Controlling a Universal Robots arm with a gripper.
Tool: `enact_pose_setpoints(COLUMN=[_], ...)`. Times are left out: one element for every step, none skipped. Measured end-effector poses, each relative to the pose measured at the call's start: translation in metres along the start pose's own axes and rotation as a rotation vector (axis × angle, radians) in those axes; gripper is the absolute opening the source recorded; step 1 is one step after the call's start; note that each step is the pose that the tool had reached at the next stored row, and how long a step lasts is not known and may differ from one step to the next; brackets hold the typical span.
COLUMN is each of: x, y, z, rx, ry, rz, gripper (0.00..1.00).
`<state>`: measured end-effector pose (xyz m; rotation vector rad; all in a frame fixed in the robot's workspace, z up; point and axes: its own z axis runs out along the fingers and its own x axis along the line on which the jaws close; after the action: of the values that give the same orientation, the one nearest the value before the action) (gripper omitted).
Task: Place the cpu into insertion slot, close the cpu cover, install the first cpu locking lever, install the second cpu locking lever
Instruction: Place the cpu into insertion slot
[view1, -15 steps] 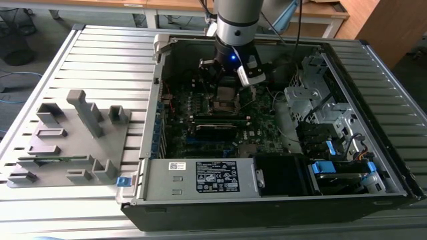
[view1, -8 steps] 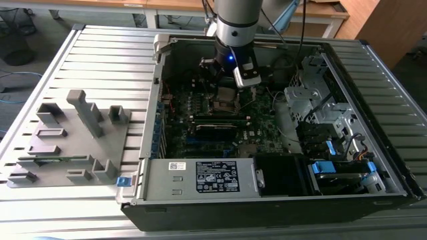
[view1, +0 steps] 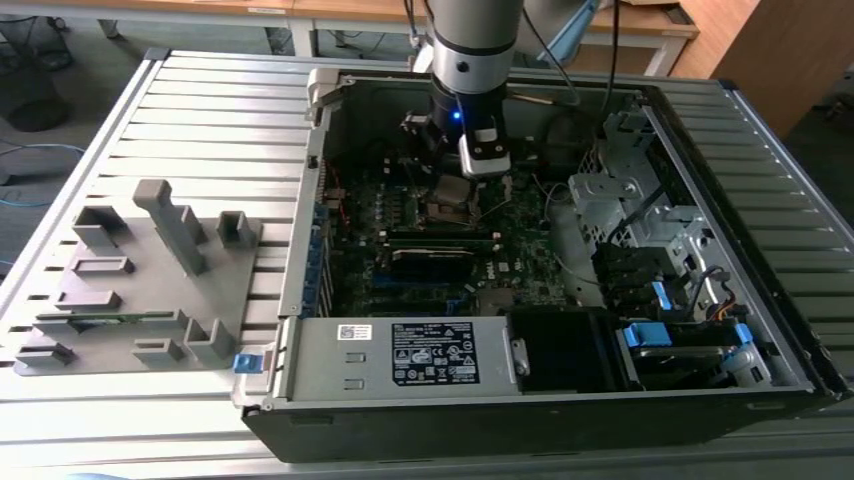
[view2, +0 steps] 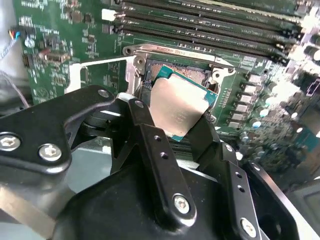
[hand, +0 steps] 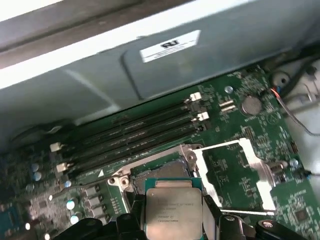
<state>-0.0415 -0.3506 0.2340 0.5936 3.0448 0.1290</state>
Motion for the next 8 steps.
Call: enact_pose_setpoints(x=[0.0,0.0,0.0,0.0,0.0,0.0,0.0,0.0], y=[0.0,0.0,0.0,0.0,0.0,0.0,0.0,0.0], z=[0.0001,0.0001,0.0001,0.0001,0.0001,0.0002,0.0002,0.0002], rx=[0.0003,0.0007,0.0011,0.0015,0.0019,0.0022,0.0027,0.0031], ry=[-0.0016,-0.0032,-0.0048,-0.0065,-0.0081,-0.0097,-0.0113,-0.0129], rz=[0.018,0.036,0.054,0.073,0.091,0.109,0.126,0.144], gripper=[0.54,0.54,0.54,0.54,0.54,0.54,0.54,0.54])
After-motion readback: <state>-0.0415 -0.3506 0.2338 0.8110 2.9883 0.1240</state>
